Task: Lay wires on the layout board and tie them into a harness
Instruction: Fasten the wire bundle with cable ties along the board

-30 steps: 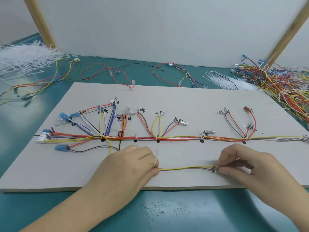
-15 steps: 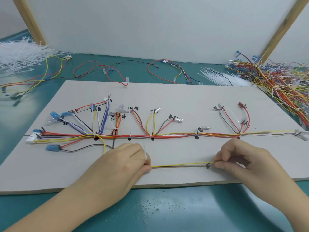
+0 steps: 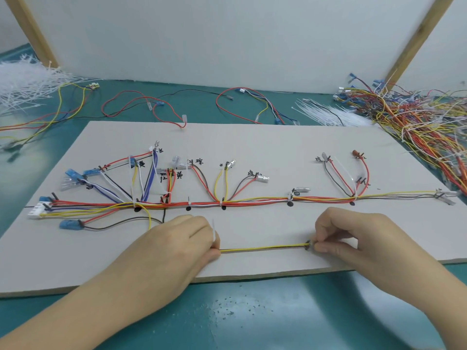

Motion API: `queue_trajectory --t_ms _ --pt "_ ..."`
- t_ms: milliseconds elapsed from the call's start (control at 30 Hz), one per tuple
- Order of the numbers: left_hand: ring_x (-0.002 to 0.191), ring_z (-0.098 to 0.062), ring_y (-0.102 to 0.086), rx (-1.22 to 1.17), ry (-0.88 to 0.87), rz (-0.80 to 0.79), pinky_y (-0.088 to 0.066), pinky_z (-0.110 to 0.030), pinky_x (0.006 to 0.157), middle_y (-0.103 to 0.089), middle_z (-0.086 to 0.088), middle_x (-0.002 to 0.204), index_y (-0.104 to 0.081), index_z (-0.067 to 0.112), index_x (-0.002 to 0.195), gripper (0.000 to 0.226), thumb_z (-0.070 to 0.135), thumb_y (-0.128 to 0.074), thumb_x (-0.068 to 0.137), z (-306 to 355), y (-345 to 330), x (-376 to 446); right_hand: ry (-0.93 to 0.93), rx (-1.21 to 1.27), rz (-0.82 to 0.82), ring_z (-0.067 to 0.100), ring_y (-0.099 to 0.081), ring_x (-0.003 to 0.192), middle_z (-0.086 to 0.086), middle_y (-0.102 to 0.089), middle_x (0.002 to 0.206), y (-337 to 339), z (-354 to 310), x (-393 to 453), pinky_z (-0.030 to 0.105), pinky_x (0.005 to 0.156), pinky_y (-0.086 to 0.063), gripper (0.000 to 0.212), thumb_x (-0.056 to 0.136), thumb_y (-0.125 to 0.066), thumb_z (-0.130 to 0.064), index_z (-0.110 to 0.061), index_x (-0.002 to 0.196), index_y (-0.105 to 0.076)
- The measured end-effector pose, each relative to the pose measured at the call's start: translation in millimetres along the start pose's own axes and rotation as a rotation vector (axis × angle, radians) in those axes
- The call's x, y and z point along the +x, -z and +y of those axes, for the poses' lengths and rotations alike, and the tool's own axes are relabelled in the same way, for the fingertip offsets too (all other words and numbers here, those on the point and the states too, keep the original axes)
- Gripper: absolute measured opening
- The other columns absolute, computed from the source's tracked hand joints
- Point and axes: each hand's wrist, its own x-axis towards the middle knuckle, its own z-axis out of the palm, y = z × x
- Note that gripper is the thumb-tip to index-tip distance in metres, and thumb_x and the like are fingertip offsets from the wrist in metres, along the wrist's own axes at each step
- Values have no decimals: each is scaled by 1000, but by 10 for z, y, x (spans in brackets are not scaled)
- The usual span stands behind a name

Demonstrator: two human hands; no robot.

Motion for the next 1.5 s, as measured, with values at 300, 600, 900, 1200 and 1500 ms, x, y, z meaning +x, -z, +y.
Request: queue_trajectory --t_ms 300,600,900,1200,1500 --pt "78 6 -50 -316 78 21 -34 -3 75 -57 19 80 -67 15 73 37 31 -39 91 -117 22 3 204 -143 130 -7 -50 84 -24 -59 86 -208 -423 49 3 76 -35 8 82 -58 -30 -30 85 -66" --pt "74 5 -51 -319 87 59 -37 -7 69 -58 20 76 -69 17 73 33 28 -42 89 -84 41 -13 224 -21 40 7 -48 78 -9 -56 83 -745 -715 383 23 71 -37 15 90 -55 -27 -28 95 -70" --pt "74 2 -52 -387 195 132 -40 -16 68 -57 16 75 -64 19 75 30 34 -40 85 -42 55 41 257 -151 19 20 -52 82 -1 -53 88 -797 -809 388 35 71 -41 18 89 -50 -21 -16 88 -67" --pt "85 1 -40 -319 271 256 -30 -13 75 -54 15 99 -54 26 118 34 36 -50 86 314 243 716 -94 100 366 4 -54 60 -15 -61 64 70 -79 520 10 55 -39 10 77 -67 -27 -30 68 -65" --pt "84 -16 -60 -427 360 88 -47 -32 76 -67 5 86 -61 24 80 9 20 -56 86 318 15 1368 63 -114 62 0 -48 63 -15 -51 72 -47 115 801 12 62 -35 16 80 -72 -18 -29 68 -68"
